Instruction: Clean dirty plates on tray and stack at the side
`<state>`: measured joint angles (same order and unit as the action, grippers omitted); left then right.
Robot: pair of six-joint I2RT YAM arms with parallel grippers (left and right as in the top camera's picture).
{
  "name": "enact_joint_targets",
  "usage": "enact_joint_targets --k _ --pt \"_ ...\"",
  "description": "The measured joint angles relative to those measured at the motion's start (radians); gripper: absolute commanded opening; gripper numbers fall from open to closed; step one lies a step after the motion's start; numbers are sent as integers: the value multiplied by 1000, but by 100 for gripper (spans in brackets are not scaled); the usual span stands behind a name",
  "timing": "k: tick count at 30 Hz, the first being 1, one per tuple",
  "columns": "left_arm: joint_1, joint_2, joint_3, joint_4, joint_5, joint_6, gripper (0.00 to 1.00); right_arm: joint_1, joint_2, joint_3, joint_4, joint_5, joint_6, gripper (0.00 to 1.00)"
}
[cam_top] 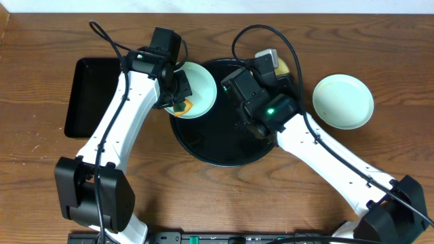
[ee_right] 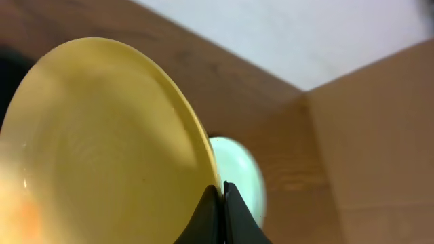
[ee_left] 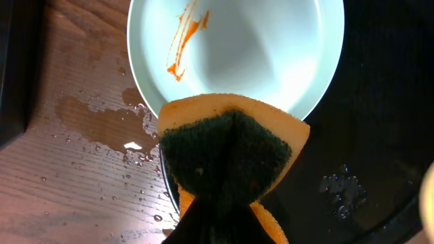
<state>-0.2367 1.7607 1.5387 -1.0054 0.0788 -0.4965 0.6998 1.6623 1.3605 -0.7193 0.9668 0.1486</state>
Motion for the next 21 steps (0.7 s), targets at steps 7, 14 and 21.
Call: enact_joint_targets --k 7,14,21 --pt "0 0 0 0 0 0 8 -149 0 0 -6 -388 0 1" --pt "0 0 0 0 0 0 8 -430 0 0 -27 -796 0 1" --pt "0 0 0 0 0 0 8 -713 0 0 -33 -1045 -1 1"
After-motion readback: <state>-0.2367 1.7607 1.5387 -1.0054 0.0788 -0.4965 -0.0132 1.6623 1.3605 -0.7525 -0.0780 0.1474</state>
